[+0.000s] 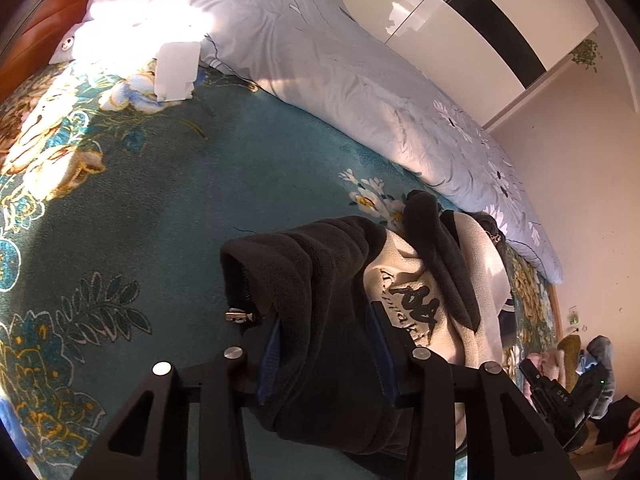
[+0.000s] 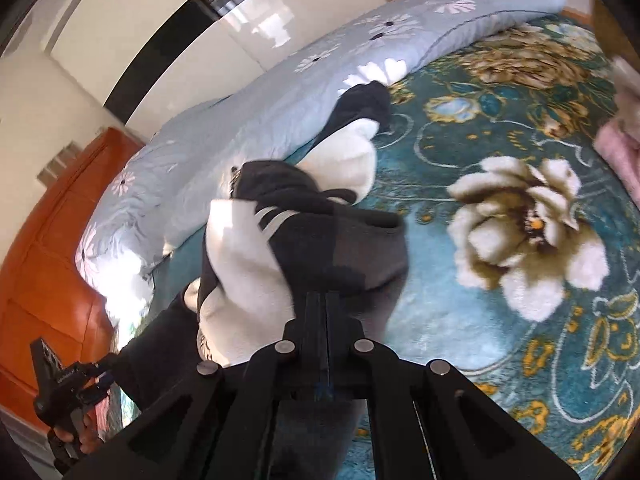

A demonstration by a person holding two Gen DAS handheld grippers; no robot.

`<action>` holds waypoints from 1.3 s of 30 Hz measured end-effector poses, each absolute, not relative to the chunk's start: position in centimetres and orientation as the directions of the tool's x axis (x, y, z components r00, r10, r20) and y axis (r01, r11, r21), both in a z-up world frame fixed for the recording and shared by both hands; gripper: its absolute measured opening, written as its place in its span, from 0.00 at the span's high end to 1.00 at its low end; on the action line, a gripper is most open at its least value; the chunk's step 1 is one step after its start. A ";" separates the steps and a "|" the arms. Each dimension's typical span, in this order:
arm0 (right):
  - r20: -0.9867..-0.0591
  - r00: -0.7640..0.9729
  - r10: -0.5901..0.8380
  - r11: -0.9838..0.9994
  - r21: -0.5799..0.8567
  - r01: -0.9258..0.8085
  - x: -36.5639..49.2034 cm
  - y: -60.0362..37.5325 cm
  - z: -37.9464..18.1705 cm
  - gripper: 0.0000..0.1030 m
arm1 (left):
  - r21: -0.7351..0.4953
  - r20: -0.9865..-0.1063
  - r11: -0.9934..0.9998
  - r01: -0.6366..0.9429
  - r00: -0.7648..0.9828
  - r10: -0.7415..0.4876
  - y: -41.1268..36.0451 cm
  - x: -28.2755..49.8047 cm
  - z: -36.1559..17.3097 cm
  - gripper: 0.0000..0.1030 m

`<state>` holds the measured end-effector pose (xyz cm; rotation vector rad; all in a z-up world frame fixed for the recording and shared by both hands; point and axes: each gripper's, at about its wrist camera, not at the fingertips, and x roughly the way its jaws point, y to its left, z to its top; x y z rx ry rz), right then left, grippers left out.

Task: Fold clothes

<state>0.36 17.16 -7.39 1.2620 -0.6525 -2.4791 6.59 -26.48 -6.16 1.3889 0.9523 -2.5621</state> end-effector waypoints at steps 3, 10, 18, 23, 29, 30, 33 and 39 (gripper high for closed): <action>-0.709 -0.523 -0.473 -0.873 0.459 0.167 -0.7 12.3 -7.2 0.42 | -0.478 -0.795 -0.788 0.388 -0.573 0.200 -27.8 7.6 -6.4 0.52; -0.823 -0.448 -0.350 -0.892 0.147 0.427 -2.0 0.5 -9.1 0.40 | -0.461 -0.811 -0.756 0.464 -0.566 0.148 -30.5 10.5 -6.2 0.46; -0.847 -0.488 -0.212 -0.948 0.057 0.314 -3.4 1.8 -9.2 0.86 | -0.477 -0.811 -0.737 0.479 -0.564 0.158 -31.1 11.3 -6.7 0.46; -0.755 -0.627 -0.192 -0.979 0.100 0.178 -2.4 8.7 -4.1 0.87 | -0.489 -0.803 -0.751 0.443 -0.564 0.190 -30.1 10.2 -6.6 0.46; -0.657 -0.751 -0.071 -0.986 0.158 -0.045 0.6 17.9 0.1 0.88 | -0.513 -0.783 -0.776 0.367 -0.571 0.247 -28.0 8.4 -6.1 0.46; -0.651 -0.757 -0.045 -0.983 0.165 -0.083 1.5 19.2 0.1 0.88 | -0.517 -0.779 -0.780 0.352 -0.572 0.258 -27.6 8.0 -5.9 0.46; -0.637 -0.770 0.035 -0.963 0.186 -0.197 4.3 23.2 0.3 0.88 | -0.521 -0.770 -0.796 0.307 -0.572 0.283 -26.2 6.6 -5.4 0.46; -0.698 -0.710 0.097 -0.926 0.199 -0.322 7.7 27.8 -2.3 0.88 | -0.512 -0.762 -0.837 0.193 -0.552 0.339 -22.0 2.2 -4.3 0.46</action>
